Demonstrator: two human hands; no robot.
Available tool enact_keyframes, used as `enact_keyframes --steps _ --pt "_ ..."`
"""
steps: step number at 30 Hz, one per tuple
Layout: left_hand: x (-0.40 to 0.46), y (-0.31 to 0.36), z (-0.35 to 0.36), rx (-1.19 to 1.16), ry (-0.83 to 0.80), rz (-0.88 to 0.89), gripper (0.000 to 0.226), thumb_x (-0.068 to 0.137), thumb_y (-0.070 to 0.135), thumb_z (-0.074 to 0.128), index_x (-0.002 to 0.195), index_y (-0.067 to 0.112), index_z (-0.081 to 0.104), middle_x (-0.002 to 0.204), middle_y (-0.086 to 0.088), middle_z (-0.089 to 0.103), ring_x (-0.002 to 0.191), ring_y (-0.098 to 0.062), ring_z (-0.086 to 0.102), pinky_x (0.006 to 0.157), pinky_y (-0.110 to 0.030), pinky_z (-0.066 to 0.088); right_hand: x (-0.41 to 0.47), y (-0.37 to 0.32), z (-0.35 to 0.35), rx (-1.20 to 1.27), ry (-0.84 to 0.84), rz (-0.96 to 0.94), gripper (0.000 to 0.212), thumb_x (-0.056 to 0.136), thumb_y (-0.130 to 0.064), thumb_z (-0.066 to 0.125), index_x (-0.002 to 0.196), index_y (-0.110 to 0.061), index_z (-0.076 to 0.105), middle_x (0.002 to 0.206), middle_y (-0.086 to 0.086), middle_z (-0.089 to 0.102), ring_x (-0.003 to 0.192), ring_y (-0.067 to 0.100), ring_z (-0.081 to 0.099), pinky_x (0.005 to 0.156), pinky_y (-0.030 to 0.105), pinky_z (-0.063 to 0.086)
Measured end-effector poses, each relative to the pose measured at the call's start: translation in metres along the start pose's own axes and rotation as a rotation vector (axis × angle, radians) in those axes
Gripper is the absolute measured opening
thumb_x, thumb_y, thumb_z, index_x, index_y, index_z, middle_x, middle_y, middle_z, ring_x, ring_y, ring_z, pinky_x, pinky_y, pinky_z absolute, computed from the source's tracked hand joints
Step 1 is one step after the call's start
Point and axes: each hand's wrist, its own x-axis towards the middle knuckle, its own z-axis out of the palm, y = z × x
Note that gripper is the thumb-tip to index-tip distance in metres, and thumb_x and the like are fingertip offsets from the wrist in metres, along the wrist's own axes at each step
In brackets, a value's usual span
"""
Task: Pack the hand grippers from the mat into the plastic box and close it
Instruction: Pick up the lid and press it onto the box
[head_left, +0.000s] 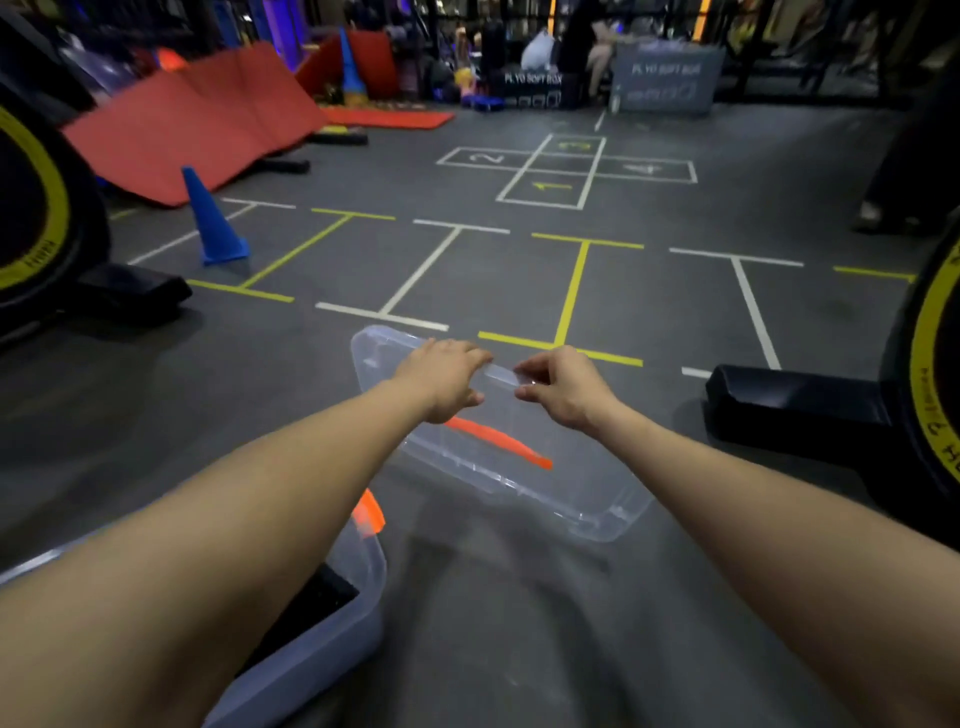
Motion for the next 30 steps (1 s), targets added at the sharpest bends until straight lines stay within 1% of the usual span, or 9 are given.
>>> enact_keyframes --steps 6,11,14,15,17,21,24,27,30 --pt "-0.035 -0.038 -0.057 0.079 0.116 -0.1 0.023 0.091 0.024 0.054 0.112 0.014 0.056 0.122 -0.009 0.057 0.115 -0.031 0.055 0.088 -0.037 0.042 0.0 -0.07 -0.013 -0.072 -0.045 -0.206 0.033 0.083 -0.009 0.068 0.115 -0.004 0.067 0.114 0.012 0.07 0.094 0.011 0.059 0.074 0.013 0.04" --pt "-0.075 -0.065 -0.077 0.131 0.23 -0.167 0.017 0.092 0.026 0.051 0.106 0.017 0.056 0.114 -0.005 0.057 0.111 -0.028 0.056 0.085 -0.036 0.04 0.001 -0.112 -0.013 -0.06 -0.184 -0.271 0.032 0.085 -0.018 0.066 0.115 -0.005 0.066 0.111 0.015 0.07 0.09 0.011 0.054 0.088 0.029 0.045" --pt "-0.101 -0.084 -0.083 0.166 0.291 -0.208 0.017 0.092 0.025 0.052 0.107 0.018 0.054 0.113 -0.005 0.056 0.111 -0.027 0.055 0.084 -0.036 0.039 0.002 -0.144 -0.001 -0.192 -0.255 -0.291 0.029 0.088 -0.022 0.063 0.103 0.003 0.066 0.097 0.024 0.067 0.078 0.022 0.052 0.079 0.034 0.046" --pt "-0.111 -0.091 -0.084 0.159 0.291 -0.23 0.018 0.091 0.025 0.053 0.108 0.019 0.054 0.113 -0.005 0.055 0.112 -0.026 0.054 0.084 -0.036 0.039 0.0 -0.155 0.006 -0.214 -0.268 -0.316 0.029 0.087 -0.021 0.064 0.095 0.007 0.063 0.084 0.022 0.065 0.072 0.028 0.05 0.072 0.033 0.044" --pt "-0.135 -0.108 -0.085 0.089 0.25 -0.273 0.024 0.088 0.026 0.057 0.11 0.018 0.053 0.116 -0.005 0.053 0.114 -0.026 0.052 0.085 -0.036 0.039 -0.003 -0.176 0.023 -0.231 -0.289 -0.377 0.027 0.085 -0.018 0.066 0.09 0.009 0.061 0.068 0.009 0.046 0.066 0.02 0.038 0.061 0.029 0.033" --pt "-0.19 -0.145 -0.073 -0.121 0.056 -0.327 0.047 0.077 0.036 0.071 0.115 0.016 0.052 0.119 -0.007 0.053 0.111 -0.026 0.053 0.088 -0.034 0.041 -0.009 -0.202 0.069 -0.28 -0.32 -0.498 0.033 0.079 -0.013 0.071 0.111 -0.004 0.066 0.089 0.005 0.06 0.083 0.015 0.05 0.06 0.014 0.038" --pt "-0.228 -0.166 -0.053 -0.22 0.021 -0.372 0.046 0.083 0.03 0.067 0.122 0.012 0.053 0.124 -0.009 0.054 0.115 -0.025 0.053 0.096 -0.031 0.04 -0.014 -0.215 0.109 -0.255 -0.357 -0.513 0.041 0.074 -0.006 0.075 0.114 -0.003 0.064 0.1 0.006 0.062 0.091 0.015 0.053 0.086 0.028 0.047" --pt "-0.261 -0.177 -0.025 -0.279 0.033 -0.462 0.041 0.082 0.022 0.068 0.119 0.01 0.055 0.123 -0.008 0.055 0.112 -0.025 0.054 0.096 -0.033 0.043 -0.021 -0.221 0.152 -0.232 -0.391 -0.506 0.043 0.071 -0.006 0.077 0.112 -0.007 0.065 0.109 0.007 0.065 0.092 0.016 0.055 0.079 0.022 0.042" --pt "-0.287 -0.187 0.013 -0.338 0.024 -0.563 0.041 0.079 0.019 0.071 0.117 0.013 0.056 0.124 -0.005 0.054 0.113 -0.024 0.054 0.098 -0.037 0.044 -0.032 -0.221 0.195 -0.215 -0.468 -0.498 0.043 0.07 -0.005 0.078 0.111 -0.007 0.065 0.114 0.009 0.066 0.105 0.024 0.06 0.084 0.023 0.043"
